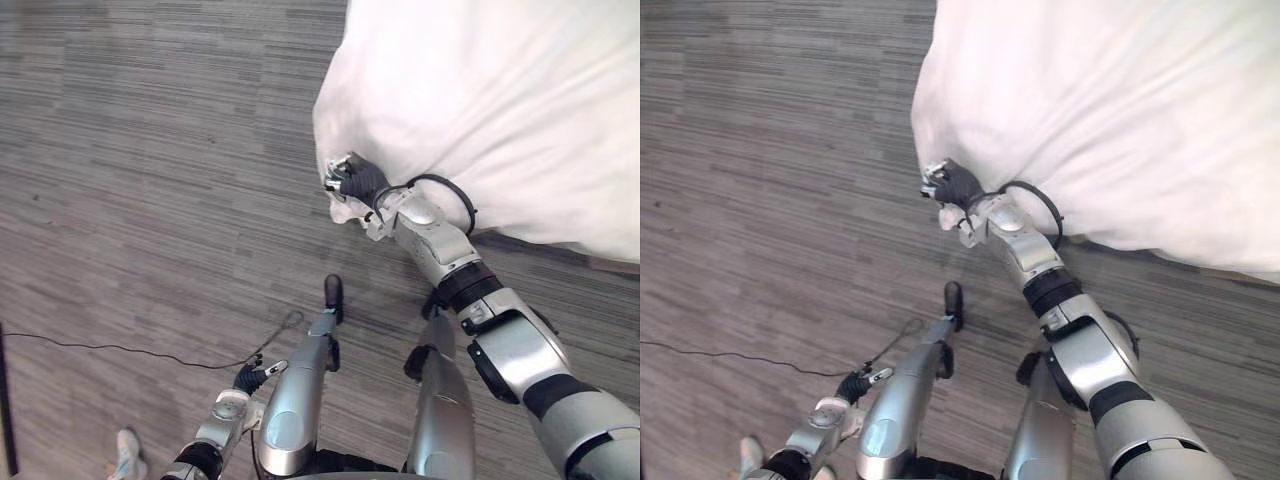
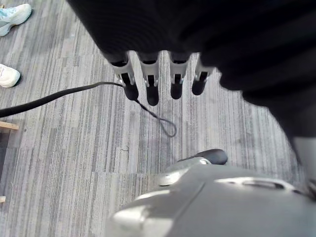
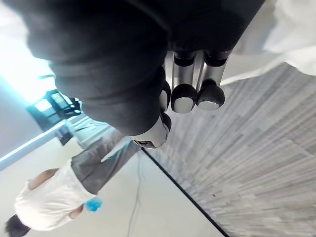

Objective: Tidy the bed and pick cloth on bed and put in laundry

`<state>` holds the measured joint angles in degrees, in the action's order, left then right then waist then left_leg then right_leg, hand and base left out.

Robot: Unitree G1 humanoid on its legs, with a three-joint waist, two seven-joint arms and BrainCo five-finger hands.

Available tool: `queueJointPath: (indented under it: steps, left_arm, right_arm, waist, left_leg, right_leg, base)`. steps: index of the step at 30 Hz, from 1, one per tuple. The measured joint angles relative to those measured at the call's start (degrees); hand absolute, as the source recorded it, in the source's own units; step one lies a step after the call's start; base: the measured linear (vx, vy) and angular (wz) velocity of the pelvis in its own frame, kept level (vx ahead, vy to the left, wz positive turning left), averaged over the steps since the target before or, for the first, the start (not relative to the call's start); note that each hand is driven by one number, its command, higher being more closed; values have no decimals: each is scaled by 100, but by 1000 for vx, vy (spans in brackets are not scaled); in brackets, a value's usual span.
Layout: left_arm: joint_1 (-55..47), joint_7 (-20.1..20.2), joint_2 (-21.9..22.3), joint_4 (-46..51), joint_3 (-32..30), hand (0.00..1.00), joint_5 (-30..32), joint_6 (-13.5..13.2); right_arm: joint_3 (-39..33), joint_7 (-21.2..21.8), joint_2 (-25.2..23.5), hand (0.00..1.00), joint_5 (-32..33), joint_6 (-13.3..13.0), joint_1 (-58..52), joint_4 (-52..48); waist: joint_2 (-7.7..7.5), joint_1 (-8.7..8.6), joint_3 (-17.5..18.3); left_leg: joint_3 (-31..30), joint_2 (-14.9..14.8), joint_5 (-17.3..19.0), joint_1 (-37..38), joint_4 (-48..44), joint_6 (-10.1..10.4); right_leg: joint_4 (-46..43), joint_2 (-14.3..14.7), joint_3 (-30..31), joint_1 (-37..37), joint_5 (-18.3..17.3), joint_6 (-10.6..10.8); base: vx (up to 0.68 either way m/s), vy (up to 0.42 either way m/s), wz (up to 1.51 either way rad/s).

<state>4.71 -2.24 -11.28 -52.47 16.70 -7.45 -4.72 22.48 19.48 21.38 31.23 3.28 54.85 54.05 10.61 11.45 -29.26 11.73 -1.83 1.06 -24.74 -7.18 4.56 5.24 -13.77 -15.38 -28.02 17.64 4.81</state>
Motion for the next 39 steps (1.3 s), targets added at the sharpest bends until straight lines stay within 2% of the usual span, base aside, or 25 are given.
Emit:
queueJointPath:
  steps: [1, 2, 3, 4, 5, 6, 7, 8, 9, 11, 12, 13, 15, 18, 22, 25, 28, 30, 31, 33, 37, 39]
  left_arm:
    - [-125, 6, -1, 36, -69, 0, 75, -176]
    - [-341, 25, 3, 102, -243, 0, 132, -289]
    - [-406, 30, 3, 122, -309, 0, 165, -326]
    - [-565, 46, -2, 215, -480, 0, 308, -348]
    - [-612, 54, -17, 260, -546, 0, 364, -345]
    - [-678, 157, -44, 350, -636, 0, 623, -265]
    - [-696, 180, -66, 378, -635, 0, 713, -227]
    - [-731, 259, -135, 398, -648, 0, 859, -184]
    - [-738, 273, -183, 400, -655, 0, 898, -162]
    - [-759, 284, -325, 301, -664, 0, 976, -28]
    - [-790, 273, -346, 227, -663, 0, 984, -9]
    - [-834, 247, -380, 47, -661, 0, 1044, 4]
    - [-895, 231, -401, -205, -660, 0, 1151, 3]
    - [-1003, 222, -307, -318, -658, 0, 1277, 3]
    - [-996, 224, -152, -348, -664, 0, 1309, 14]
    - [-997, 232, -138, -447, -668, 0, 1307, 37]
    - [-870, 229, -160, -423, -680, 0, 1291, 33]
    - [-667, 230, -185, -341, -686, 0, 1161, 34]
    - [-628, 230, -186, -303, -687, 0, 1124, 34]
    - [-506, 227, -131, -180, -676, 0, 935, -4]
    - [-500, 84, -64, -184, -530, 0, 839, -40]
    - [-499, 4, -84, -207, -441, 0, 835, -119]
  right_arm:
    - [-186, 233, 183, 100, -218, 94, -277, 158]
    - [-459, 453, 309, 100, -378, 121, -742, 87]
    - [-561, 532, 385, 100, -407, 121, -970, 45]
    - [-754, 691, 508, 100, -430, 122, -1642, -241]
    - [-797, 741, 544, 100, -429, 112, -1952, -516]
    - [-812, 837, 567, 100, -429, -9, -2820, -1280]
    - [-765, 857, 531, 100, -431, -69, -3100, -1537]
    - [-563, 869, 394, 100, -429, -186, -3648, -2027]
    - [-444, 867, 309, 100, -426, -248, -3885, -2249]
    - [80, 854, -73, 100, -413, -562, -4770, -3166]
    - [183, 855, -174, 100, -411, -608, -4934, -3358]
    - [384, 864, -392, 100, -394, -767, -5191, -3765]
    - [504, 862, -645, 100, -315, -967, -5266, -4388]
    - [384, 777, -769, 100, 57, -1061, -4833, -4936]
    - [-131, 366, -789, 100, 156, -1015, -4206, -5295]
    - [-515, -87, -779, 100, 141, -769, -3517, -5088]
    - [-889, -429, -773, 100, 134, -693, -2623, -4466]
    - [-1303, -613, -649, 100, 145, -727, -1587, -3635]
    - [-1350, -644, -562, 100, 153, -740, -1347, -3456]
    - [-1356, -730, -89, 100, 286, -790, -671, -2940]
    - [-1855, -907, 454, 100, 627, -811, -628, -1834]
    - [-2051, -856, 521, 100, 731, -912, -716, -1814]
  waist:
    - [-4, -90, -2]
    - [-22, -290, -15]
    - [-34, -359, -23]
    - [-101, -535, -66]
    - [-133, -596, -84]
    - [-203, -759, -72]
    - [-247, -811, -37]
    - [-407, -852, 132]
    - [-493, -875, 221]
    - [-859, -913, 618]
    - [-950, -913, 763]
    - [-1109, -915, 1068]
    - [-1260, -916, 1490]
    - [-1200, -901, 1897]
    - [-969, -914, 1970]
    - [-919, -907, 1930]
    - [-896, -885, 1626]
    - [-859, -854, 1088]
    - [-832, -841, 939]
    - [-627, -827, 447]
    - [-320, -842, 201]
    - [-310, -893, 196]
  left_leg:
    - [9, 36, 87, 67, -125, -30]
    - [-1, 50, 191, 192, -244, -64]
    - [1, 53, 227, 280, -276, -66]
    - [-4, 52, 306, 553, -303, -73]
    - [-13, 48, 331, 673, -299, -71]
    - [-72, 28, 382, 963, -290, -54]
    - [-94, 21, 407, 1048, -280, -38]
    - [-86, -5, 447, 1163, -254, -6]
    - [-81, -42, 453, 1218, -227, 4]
    - [-96, -183, 474, 1577, -42, 86]
    - [-94, -222, 482, 1651, 1, 114]
    - [-75, -310, 501, 1850, 100, 171]
    - [58, -473, 525, 2200, 238, 243]
    - [215, -573, 565, 2599, 366, 321]
    - [335, -583, 565, 2828, 501, 321]
    - [341, -570, 560, 2772, 463, 316]
    - [379, -537, 528, 2561, 353, 287]
    - [465, -496, 495, 2220, 155, 250]
    - [494, -491, 494, 2123, 86, 248]
    - [507, -498, 496, 1694, -172, 247]
    - [490, -617, 514, 1302, -361, 287]
    - [518, -642, 548, 1330, -376, 318]
  right_leg:
    - [0, -44, 30, 110, -12, 25]
    - [-1, -70, 21, 308, -37, 81]
    - [-1, -76, 22, 399, -47, 95]
    - [-1, -77, 4, 688, -88, 144]
    - [-1, -73, -12, 808, -104, 162]
    - [1, -56, -87, 1114, -169, 209]
    - [3, -53, -126, 1199, -212, 223]
    - [9, -36, -155, 1279, -318, 271]
    - [13, -13, -159, 1326, -417, 298]
    - [45, 128, -221, 1621, -603, 247]
    - [45, 171, -231, 1675, -629, 229]
    - [46, 271, -256, 1824, -715, 196]
    - [46, 421, -252, 2067, -808, 154]
    - [46, 565, -131, 2294, -782, 117]
    - [45, 582, -82, 2408, -770, 107]
    - [45, 573, -20, 2344, -698, 68]
    - [43, 551, 45, 2134, -539, 22]
    - [6, 482, 140, 1850, -405, -15]
    - [4, 473, 180, 1766, -368, -12]
    - [-2, 463, 300, 1424, -284, -8]
    - [-3, 610, 353, 1086, -268, -18]
    - [-3, 637, 398, 1093, -271, -18]
  base:
    - [-2, 107, -10]
    - [14, 95, -9]
    - [50, 77, -10]
    - [58, 38, -12]
    - [82, 35, -11]
    - [80, 18, -3]
    - [75, 12, -7]
    - [83, -15, -8]
    - [97, -44, -9]
    - [115, -65, -4]
    - [147, -79, -8]
    - [96, -49, -10]
    - [185, -72, -19]
    - [180, -40, -30]
    - [46, 3, -15]
    - [-15, 11, -6]
    - [-85, -7, -8]
    - [-192, -26, -10]
    - [-172, -41, -12]
    - [-125, -49, -9]
    - [-26, -66, -9]
    - [25, 9, -12]
